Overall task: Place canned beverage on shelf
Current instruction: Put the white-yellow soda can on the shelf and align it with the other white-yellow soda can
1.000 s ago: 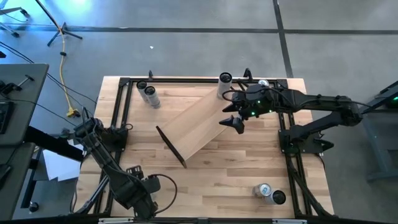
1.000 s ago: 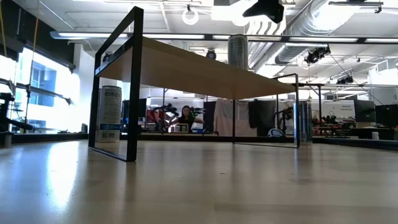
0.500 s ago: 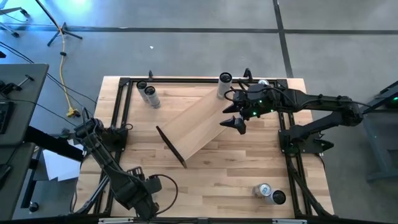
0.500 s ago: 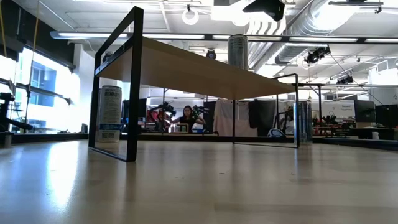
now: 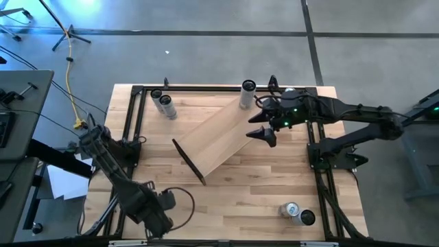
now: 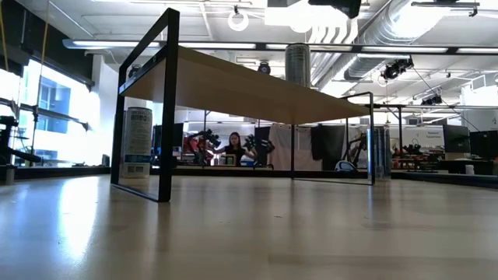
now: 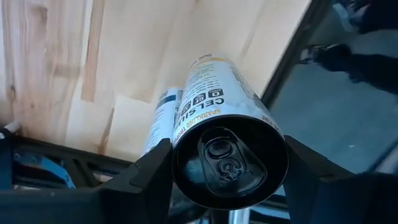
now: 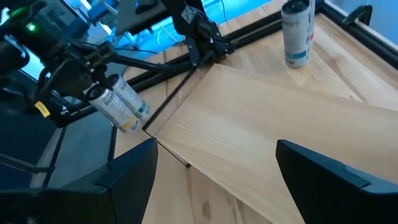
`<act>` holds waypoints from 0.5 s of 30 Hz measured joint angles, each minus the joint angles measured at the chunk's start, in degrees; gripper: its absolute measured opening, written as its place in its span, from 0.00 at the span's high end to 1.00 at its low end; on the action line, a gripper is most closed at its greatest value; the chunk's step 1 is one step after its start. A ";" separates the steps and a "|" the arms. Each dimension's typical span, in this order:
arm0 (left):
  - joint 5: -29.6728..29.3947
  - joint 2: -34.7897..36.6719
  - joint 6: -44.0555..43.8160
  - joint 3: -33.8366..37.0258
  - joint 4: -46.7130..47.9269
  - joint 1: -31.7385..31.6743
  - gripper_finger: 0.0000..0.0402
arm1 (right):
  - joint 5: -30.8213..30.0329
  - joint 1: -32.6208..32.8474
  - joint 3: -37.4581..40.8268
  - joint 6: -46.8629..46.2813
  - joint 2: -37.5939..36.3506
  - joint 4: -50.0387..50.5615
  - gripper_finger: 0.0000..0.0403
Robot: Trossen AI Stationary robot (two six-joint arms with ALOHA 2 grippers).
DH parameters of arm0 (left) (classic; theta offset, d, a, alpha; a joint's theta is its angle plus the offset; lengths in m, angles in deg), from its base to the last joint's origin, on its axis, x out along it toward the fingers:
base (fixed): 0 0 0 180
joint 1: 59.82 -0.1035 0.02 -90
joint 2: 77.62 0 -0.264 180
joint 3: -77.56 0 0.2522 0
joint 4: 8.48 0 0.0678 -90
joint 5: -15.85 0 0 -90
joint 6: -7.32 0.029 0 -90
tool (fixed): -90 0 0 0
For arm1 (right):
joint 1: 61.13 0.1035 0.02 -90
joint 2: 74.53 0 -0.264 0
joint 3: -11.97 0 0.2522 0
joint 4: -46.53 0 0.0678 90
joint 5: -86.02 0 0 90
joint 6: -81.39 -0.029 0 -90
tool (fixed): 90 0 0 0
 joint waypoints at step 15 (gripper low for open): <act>0.40 15.10 3.93 -16.09 -0.70 -17.54 0.52 | -3.52 0.00 0.00 -2.14 -4.20 -0.37 0.22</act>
